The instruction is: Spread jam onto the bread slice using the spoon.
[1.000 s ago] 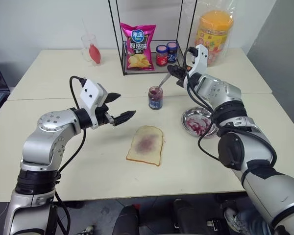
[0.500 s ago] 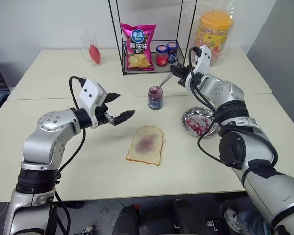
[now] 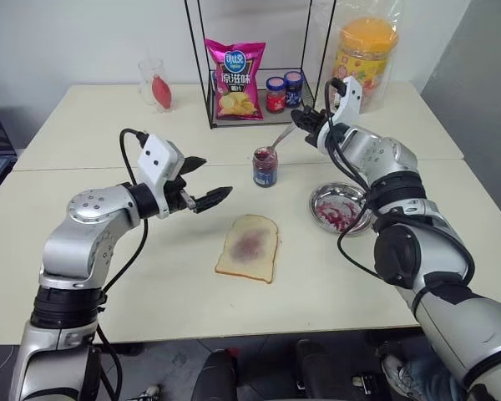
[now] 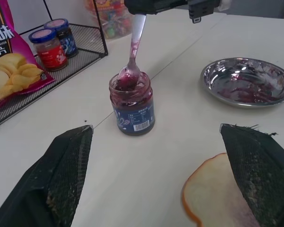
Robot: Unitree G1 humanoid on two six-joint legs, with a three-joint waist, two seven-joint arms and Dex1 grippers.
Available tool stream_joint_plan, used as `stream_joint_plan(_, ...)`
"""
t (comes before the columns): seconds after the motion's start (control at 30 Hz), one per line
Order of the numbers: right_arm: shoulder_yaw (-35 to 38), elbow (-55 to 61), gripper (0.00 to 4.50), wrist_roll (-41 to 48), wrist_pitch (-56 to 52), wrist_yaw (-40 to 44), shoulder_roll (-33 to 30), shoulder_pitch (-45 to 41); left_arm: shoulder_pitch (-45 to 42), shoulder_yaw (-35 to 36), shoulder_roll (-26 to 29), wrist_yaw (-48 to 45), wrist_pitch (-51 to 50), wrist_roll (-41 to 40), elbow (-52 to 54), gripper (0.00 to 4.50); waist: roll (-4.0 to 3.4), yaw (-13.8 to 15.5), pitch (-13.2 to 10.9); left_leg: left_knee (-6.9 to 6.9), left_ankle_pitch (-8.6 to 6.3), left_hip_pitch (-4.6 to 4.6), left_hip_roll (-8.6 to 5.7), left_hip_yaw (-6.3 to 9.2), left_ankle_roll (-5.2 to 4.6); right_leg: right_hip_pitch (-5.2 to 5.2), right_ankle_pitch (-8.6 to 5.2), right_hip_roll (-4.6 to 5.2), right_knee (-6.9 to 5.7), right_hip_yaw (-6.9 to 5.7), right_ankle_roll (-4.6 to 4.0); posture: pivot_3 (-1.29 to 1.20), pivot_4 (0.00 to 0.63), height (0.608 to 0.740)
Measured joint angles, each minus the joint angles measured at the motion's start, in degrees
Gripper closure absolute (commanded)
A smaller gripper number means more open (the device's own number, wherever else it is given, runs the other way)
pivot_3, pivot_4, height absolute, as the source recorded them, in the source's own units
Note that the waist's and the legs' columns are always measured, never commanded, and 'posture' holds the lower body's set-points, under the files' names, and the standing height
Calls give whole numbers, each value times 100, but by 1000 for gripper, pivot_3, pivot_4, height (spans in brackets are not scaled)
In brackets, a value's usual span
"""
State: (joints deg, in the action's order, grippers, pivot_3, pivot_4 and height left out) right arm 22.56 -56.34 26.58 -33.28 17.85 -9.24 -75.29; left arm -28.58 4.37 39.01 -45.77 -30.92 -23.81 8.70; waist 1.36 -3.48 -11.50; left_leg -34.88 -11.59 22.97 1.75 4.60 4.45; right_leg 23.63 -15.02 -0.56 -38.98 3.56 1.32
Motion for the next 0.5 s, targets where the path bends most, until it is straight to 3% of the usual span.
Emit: stream_joint_plan(0.5, 130, 0, 4482, 164, -80, -111, -41, 0, -29, 0, -3, 3, 5, 2, -2, 0, 0, 1, 0, 0, 0, 1, 0, 0, 0, 0, 0, 0, 0, 0, 0, 0, 150, 740)
